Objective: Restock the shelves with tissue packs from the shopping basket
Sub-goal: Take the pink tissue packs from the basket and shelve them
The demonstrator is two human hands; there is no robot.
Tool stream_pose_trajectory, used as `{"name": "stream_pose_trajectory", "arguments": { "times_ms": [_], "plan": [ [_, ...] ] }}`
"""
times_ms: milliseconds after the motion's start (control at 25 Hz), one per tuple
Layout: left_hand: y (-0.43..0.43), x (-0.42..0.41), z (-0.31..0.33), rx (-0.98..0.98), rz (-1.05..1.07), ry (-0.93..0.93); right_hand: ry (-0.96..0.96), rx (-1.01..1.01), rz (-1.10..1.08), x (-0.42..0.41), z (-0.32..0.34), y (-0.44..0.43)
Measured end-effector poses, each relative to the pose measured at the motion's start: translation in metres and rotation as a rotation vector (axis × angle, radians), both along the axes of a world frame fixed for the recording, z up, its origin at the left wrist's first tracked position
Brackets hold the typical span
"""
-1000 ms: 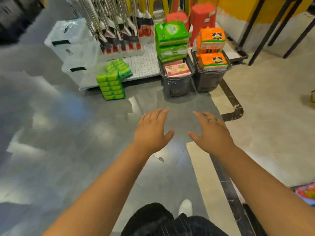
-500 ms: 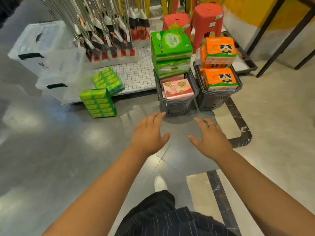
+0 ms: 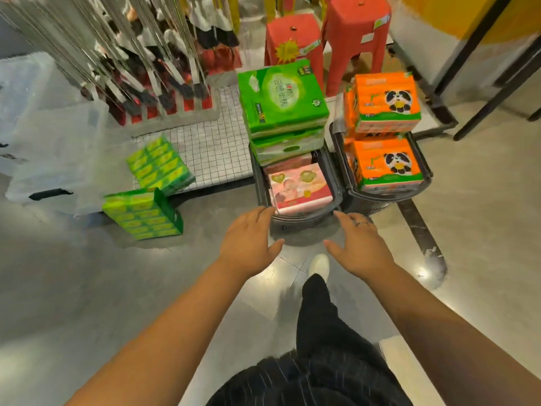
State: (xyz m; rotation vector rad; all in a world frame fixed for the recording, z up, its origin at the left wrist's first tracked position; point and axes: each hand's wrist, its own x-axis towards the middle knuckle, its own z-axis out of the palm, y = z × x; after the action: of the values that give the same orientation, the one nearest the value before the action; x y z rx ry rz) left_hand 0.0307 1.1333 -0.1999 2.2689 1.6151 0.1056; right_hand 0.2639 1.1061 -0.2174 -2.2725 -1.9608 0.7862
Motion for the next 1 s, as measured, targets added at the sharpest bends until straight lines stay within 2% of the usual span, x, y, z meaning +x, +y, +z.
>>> {"name": "stream_pose_trajectory", "arguments": {
  "times_ms": [200, 480, 720, 880, 1000],
  "plan": [
    [0.122, 0.040, -0.061, -0.106, 0.100, -0.026, 0.016, -0.110, 0.013, 0.041, -0.062, 0.136],
    [0.265, 0.038, -0.203, -0.188, 0.200, -0.003, 0.080, -0.159, 0.014, 0.073, -0.198, 0.288],
    [0.329, 0.022, -0.359, -0.240, 0.302, 0.004, 0.013, -0.084, -0.051, 0.093, -0.341, 0.362],
    [0.341, 0.013, -0.435, -0.268, 0.416, 0.005, -0.044, -0.108, -0.089, 0.103, -0.413, 0.383],
    [0.343, 0.006, -0.466, -0.397, 0.589, -0.148, -0.084, -0.195, -0.174, 0.102, -0.434, 0.384]
  ]
}}
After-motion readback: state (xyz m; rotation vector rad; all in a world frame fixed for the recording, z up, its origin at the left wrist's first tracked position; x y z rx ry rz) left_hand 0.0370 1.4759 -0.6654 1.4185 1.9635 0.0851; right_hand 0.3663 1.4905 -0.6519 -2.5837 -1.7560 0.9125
